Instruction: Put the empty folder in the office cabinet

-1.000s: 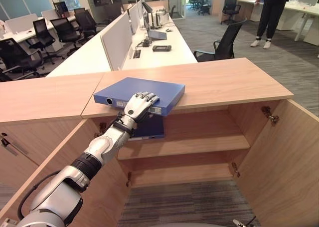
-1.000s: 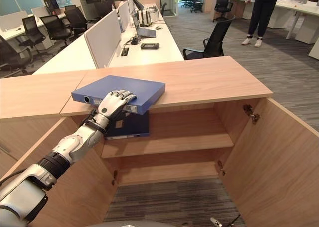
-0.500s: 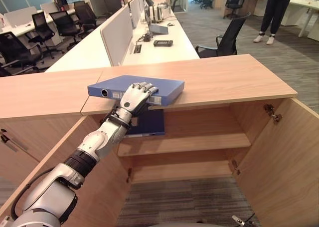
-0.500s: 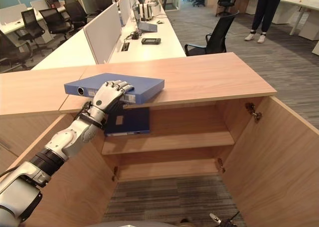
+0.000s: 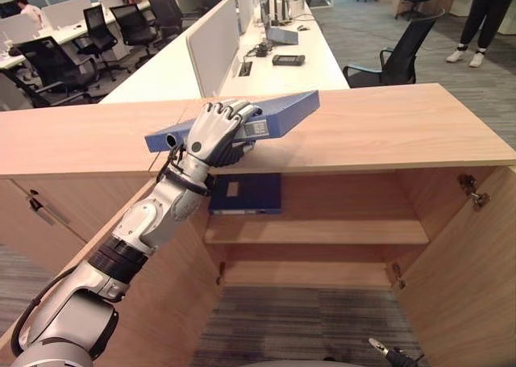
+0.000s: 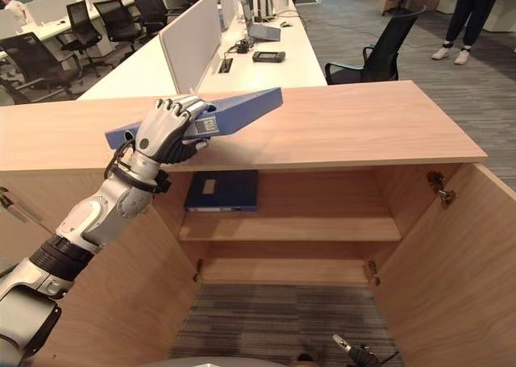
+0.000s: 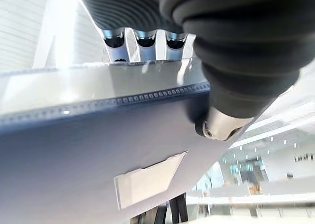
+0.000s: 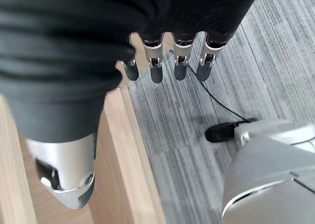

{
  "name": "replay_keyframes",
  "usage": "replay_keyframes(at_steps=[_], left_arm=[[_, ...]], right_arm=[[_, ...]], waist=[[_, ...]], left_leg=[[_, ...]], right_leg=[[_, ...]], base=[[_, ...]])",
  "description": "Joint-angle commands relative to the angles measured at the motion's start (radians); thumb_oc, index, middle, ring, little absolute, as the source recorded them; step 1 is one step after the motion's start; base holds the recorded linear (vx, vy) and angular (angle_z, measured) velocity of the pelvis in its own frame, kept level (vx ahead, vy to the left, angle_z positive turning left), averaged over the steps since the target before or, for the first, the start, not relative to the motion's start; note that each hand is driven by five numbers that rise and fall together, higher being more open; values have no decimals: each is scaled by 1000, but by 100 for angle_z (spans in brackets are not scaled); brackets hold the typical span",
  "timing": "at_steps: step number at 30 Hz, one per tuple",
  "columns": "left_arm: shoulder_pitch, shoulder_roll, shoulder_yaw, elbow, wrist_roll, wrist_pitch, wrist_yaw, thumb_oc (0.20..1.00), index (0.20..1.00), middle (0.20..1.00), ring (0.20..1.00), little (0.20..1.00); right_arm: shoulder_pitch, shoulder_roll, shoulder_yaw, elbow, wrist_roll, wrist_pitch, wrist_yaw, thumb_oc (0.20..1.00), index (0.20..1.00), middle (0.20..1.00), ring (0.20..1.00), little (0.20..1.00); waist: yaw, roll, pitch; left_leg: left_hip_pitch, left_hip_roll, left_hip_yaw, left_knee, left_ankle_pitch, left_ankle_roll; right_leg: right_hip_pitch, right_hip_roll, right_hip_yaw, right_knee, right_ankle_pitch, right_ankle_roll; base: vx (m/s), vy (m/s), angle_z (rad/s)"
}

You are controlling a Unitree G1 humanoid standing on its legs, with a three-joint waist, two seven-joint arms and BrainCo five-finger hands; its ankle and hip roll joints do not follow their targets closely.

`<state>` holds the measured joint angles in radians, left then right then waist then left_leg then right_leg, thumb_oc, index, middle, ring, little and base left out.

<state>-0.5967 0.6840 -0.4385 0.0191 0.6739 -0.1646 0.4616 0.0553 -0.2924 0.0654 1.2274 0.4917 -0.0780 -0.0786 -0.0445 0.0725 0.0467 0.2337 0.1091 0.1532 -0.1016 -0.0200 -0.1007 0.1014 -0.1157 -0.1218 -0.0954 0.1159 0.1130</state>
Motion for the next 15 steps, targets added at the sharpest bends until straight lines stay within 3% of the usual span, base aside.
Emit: replay_keyframes(at_steps=[1, 11, 15], left_arm=[[-202, 77, 75, -14, -38, -4, 82, 200, 200, 200, 200, 200], [-153, 73, 182, -124, -127, -34, 96, 200, 200, 200, 200, 200], [-95, 34, 256, -193, -244, -68, 81, 200, 200, 200, 200, 200]], right_arm=[[-68, 21, 3, 49, 24, -34, -8, 1000, 1000, 1000, 1000, 1000], [-76, 31, 8, 41, 27, -38, -7, 1000, 1000, 1000, 1000, 1000], [-83, 33, 10, 32, 18, -38, -5, 1000, 1000, 1000, 1000, 1000]], waist=[[4, -32, 5], [21, -35, 0], [30, -37, -1]], left_leg=[[-11, -24, -53, 14, -23, -6], [-12, -27, -63, 14, -22, -5], [-13, -27, -66, 14, -21, -4]], right_leg=[[70, -2, 9, 40, -138, 55], [75, -3, 1, 42, -141, 52], [74, -4, 1, 43, -140, 50]], base=[[6, 2, 4], [-6, 0, 1], [-13, -2, 1]])
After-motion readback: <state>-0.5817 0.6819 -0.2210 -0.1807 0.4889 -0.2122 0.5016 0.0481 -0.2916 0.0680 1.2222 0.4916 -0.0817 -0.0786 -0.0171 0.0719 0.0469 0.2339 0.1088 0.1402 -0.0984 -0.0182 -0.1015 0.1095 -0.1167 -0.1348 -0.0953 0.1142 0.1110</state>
